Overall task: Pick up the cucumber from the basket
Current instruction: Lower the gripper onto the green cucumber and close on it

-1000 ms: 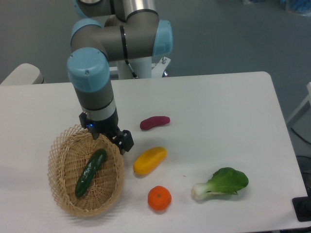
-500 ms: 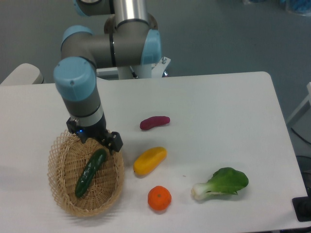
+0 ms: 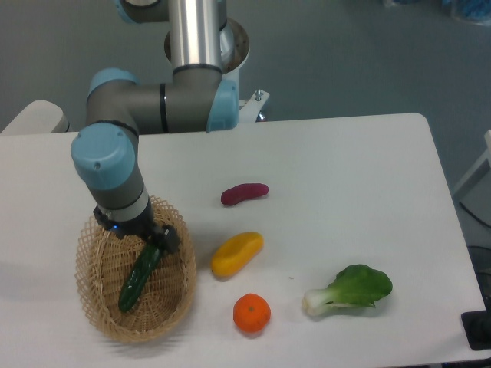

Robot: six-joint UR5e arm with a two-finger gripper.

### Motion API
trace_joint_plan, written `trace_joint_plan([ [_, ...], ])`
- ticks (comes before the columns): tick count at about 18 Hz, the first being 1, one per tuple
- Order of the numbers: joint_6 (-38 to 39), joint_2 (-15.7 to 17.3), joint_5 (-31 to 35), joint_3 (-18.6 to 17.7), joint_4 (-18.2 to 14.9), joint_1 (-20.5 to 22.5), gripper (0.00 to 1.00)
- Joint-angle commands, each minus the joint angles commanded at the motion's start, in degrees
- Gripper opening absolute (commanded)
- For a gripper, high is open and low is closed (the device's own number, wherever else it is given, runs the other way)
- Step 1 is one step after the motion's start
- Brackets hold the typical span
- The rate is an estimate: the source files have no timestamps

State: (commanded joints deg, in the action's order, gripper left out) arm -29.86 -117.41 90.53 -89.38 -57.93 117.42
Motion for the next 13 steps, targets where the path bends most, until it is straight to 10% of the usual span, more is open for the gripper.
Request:
trace_joint_plan([
  [13,-0.55,-1.15,0.00,-3.43,1.33,-0.09,1.00],
])
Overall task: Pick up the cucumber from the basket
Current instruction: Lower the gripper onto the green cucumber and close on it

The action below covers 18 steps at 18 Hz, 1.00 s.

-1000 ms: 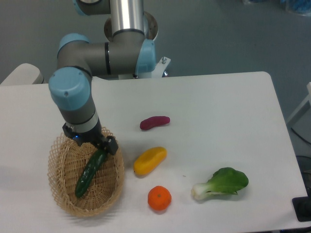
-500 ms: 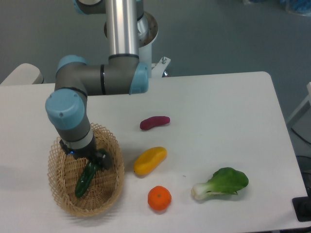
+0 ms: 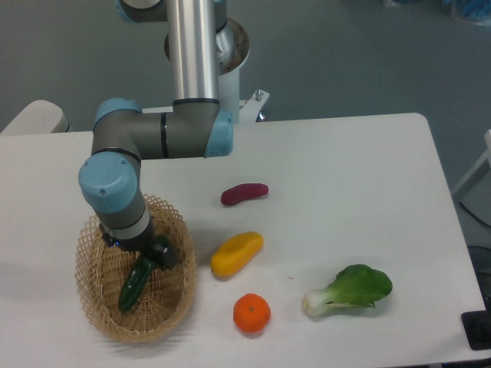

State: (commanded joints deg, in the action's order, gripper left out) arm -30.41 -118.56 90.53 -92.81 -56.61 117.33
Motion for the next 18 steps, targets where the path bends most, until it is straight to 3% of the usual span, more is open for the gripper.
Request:
trace_joint_plan([
  [9,1.14,-1.67,-0.09,0.09,2.55,-0.53,1.00],
  [16,0.88,-2.55,-0.09,0.26,2.73,-0.62,1.00],
  [18,0.79,-2.73,-0.09,0.18,2.73,-0.62,0.95],
])
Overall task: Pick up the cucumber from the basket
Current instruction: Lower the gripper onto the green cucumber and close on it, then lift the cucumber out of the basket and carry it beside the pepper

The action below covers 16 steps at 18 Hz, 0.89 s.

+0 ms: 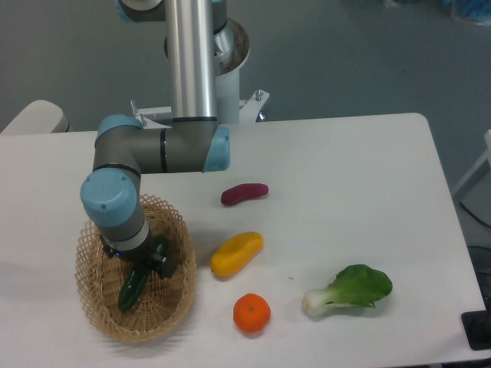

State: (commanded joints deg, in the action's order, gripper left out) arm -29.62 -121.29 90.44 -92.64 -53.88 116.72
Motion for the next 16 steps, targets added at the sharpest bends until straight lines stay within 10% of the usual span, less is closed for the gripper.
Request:
trace_joint_plan([
  [5,0.00,-0.09,0.09,0.00,0.00,0.00,0.86],
  [12,0.26,0.18,0.09,0.09,-0.09,0.09,0.31],
  [16,0.09,0.09,0.09,0.26,-0.09,0.09,0.29],
])
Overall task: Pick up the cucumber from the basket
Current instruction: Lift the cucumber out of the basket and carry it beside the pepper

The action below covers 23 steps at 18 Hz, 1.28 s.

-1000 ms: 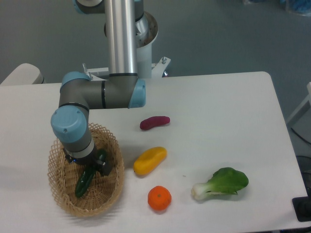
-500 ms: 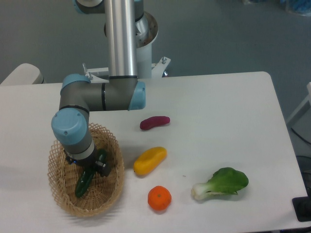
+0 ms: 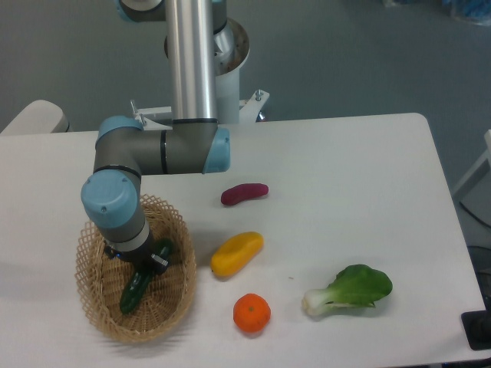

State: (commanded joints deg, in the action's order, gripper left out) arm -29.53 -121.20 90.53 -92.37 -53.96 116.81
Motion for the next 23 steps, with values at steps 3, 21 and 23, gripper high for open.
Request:
trace_joint_plan([
  [3,-0.26,0.26,0.00,0.09,0.00,0.09,0.29],
  [21,-35.13,12.04,2.46,4.66,-12.74,18.18,0.29],
  [23,-37.96,12.22,1.41,5.44,-14.32,19.85,0.29],
])
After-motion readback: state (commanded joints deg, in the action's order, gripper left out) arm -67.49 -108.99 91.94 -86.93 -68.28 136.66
